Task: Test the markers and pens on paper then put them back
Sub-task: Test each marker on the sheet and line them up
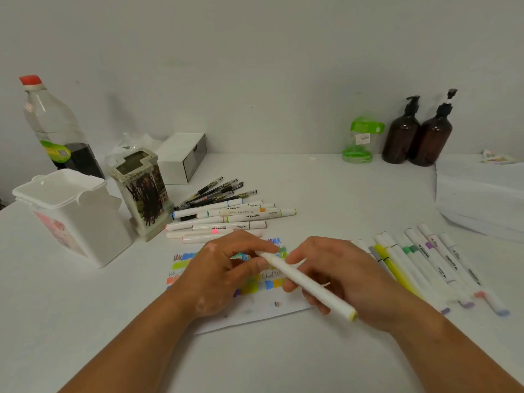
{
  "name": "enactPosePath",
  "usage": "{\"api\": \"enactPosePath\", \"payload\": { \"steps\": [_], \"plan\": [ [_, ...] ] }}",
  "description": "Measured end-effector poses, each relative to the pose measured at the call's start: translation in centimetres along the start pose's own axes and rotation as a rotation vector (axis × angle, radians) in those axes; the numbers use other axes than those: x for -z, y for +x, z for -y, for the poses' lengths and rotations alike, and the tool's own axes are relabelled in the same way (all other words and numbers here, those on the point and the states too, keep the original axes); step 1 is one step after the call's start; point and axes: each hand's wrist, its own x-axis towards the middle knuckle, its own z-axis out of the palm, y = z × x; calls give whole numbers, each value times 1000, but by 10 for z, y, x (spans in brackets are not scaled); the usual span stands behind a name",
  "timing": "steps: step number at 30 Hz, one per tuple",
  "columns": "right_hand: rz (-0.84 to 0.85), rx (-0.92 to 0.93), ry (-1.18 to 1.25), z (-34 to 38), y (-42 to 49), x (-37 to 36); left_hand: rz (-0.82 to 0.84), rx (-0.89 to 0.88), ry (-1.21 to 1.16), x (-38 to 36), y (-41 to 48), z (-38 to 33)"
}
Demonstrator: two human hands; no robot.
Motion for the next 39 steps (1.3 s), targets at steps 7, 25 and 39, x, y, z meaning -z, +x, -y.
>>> {"api": "enactPosePath", "payload": {
  "steps": [7,25,39],
  "plan": [
    [-445,-1,-933,-1,-1,11,-62,26,332,2,1,5],
    [-679,-18,-1128,-10,4,21,-315,258,790,28,15,26],
    [-588,167,-1036,-14,4,10,-237,292,784,23,17,27]
  ]
}}
